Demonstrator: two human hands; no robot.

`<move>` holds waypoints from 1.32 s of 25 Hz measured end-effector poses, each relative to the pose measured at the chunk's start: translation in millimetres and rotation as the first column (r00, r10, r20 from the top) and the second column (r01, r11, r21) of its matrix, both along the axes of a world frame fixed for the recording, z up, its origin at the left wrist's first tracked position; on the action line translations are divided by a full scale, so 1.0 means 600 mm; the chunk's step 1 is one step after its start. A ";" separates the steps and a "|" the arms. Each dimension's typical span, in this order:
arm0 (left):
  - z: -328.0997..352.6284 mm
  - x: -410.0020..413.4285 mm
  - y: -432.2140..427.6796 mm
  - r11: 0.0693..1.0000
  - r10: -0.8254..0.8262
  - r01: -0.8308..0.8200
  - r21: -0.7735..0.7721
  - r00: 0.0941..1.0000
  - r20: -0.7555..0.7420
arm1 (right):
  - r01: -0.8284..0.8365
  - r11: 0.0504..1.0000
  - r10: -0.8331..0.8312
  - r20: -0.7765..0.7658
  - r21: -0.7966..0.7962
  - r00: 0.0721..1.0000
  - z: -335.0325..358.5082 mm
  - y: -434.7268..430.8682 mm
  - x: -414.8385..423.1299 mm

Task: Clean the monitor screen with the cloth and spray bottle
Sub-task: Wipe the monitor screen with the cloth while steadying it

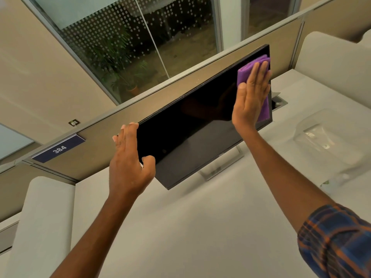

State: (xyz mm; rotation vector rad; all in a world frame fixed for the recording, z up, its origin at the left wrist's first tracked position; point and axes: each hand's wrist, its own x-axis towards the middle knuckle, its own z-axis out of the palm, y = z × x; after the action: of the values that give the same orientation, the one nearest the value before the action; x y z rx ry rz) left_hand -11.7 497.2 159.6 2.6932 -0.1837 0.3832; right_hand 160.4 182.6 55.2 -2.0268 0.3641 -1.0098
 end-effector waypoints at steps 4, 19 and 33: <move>0.000 0.000 -0.001 1.000 0.021 -0.021 -0.002 1.000 0.006 | 0.017 0.998 -0.014 -0.051 0.062 0.999 -0.001 0.013 -0.012; 0.003 -0.006 0.001 1.000 -0.003 0.003 0.023 1.000 0.012 | -0.403 0.632 0.592 0.078 -0.662 0.802 -0.043 0.270 -0.119; 0.009 -0.004 -0.008 0.998 0.027 -0.024 0.065 0.999 -0.032 | 0.060 0.954 -0.018 -0.144 0.293 0.989 -0.045 -0.029 -0.009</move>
State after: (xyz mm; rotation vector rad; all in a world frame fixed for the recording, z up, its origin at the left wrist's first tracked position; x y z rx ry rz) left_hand -14.3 492.2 165.3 2.7661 -0.1549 0.3463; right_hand 154.8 165.0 28.3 -1.8255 0.5965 -0.7852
